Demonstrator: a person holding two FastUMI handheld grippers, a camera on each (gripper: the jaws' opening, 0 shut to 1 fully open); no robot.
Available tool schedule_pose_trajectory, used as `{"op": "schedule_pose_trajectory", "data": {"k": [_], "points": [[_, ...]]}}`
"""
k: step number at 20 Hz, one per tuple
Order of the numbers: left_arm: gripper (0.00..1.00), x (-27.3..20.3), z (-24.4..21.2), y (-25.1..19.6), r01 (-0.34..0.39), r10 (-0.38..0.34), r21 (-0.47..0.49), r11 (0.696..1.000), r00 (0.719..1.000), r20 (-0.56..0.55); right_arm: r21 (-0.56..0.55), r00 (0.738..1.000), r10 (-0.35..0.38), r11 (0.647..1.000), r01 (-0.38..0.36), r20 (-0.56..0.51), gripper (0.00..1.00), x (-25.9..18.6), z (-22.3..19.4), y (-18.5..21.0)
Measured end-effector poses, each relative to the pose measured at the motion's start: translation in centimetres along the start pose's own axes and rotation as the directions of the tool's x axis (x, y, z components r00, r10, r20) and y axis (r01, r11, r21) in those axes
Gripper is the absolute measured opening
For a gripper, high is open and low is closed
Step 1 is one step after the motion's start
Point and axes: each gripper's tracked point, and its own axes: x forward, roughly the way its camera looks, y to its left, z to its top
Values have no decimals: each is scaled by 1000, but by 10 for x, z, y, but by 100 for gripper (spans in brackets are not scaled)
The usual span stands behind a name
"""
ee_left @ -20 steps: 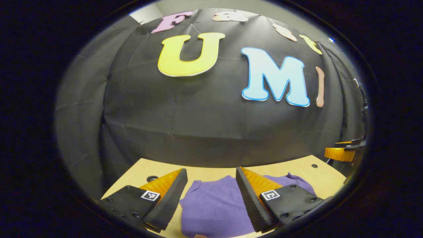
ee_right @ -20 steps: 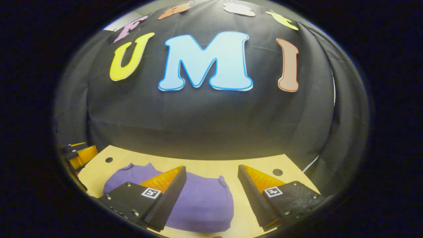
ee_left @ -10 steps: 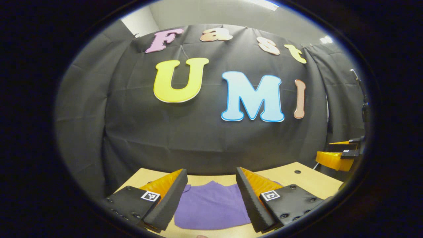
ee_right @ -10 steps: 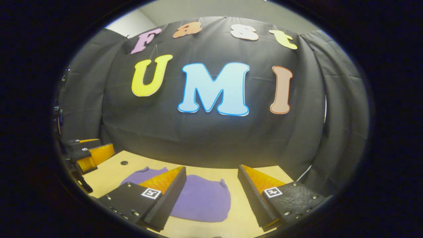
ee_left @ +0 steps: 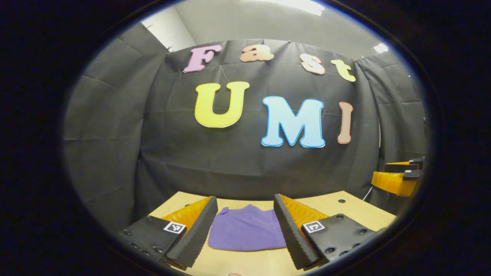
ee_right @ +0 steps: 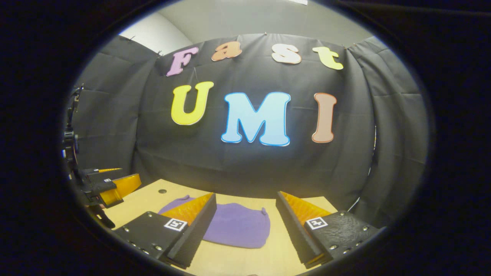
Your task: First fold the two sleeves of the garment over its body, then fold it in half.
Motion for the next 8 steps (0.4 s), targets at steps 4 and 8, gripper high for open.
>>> {"op": "schedule_pose_trajectory", "data": {"k": [4, 8], "points": [[92, -26, -3, 3, -10, 10, -15, 1000, 1000, 3, -3, 999, 6, 1000, -6, 32, 97, -24, 8, 4], [92, -31, -9, 11, 7, -8, -20, 1000, 1000, -15, 21, 999, -28, 999, 27, 35, 96, -36, 9, 2]]}}
